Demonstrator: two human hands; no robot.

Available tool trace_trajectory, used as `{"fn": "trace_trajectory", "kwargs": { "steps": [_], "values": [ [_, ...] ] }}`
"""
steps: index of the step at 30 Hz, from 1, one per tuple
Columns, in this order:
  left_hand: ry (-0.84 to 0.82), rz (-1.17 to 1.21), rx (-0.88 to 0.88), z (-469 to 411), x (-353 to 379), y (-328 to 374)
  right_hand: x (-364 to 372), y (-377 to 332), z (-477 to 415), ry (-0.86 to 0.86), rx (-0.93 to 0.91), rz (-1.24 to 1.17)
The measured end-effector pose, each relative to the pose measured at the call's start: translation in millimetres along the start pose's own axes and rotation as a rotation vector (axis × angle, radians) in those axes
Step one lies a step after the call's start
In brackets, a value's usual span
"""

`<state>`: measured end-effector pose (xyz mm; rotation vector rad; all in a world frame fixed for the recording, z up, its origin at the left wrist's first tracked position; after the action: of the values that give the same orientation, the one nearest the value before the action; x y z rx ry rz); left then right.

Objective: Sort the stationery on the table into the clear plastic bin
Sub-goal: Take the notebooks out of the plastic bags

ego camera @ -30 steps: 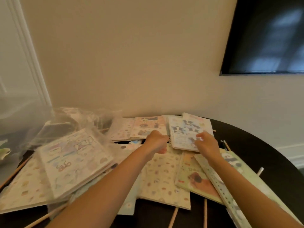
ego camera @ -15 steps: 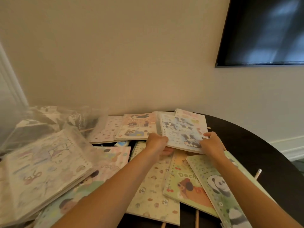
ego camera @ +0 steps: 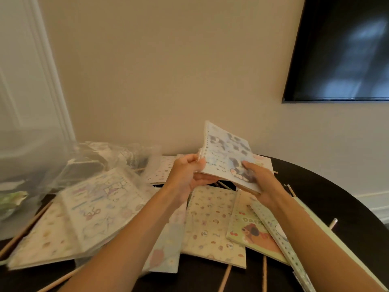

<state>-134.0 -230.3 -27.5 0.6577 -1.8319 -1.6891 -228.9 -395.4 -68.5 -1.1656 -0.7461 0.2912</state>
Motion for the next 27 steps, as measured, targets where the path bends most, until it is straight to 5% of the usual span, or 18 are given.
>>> {"fn": "trace_trajectory", "kwargs": {
  "steps": [7,14,20,27],
  "values": [
    [0.156,-0.061,-0.014,51,-77,14,62,19,52,-0.264,0.092,-0.347],
    [0.315,-0.01,-0.039,87,-93,-6,123,45,96,-0.305,0.021,-0.505],
    [0.372,-0.071,-0.008,101,-128,-4,92,34,102,-0.179,-0.01,-0.588],
    [0.388,-0.415,-0.004,100,-156,-5,74,32,113,-0.301,0.041,-0.047]
  ]
}}
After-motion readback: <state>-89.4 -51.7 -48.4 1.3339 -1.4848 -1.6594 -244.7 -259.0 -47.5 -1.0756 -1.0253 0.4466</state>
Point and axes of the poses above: each hand's wrist, its own z-axis away from the middle knuckle, its own x-axis out of the palm, y = z × x, the point moved 7 cm from there along -z, towards the middle knuckle, and after that the axes turned 10 degrees about -z, right-handed, at the moved point
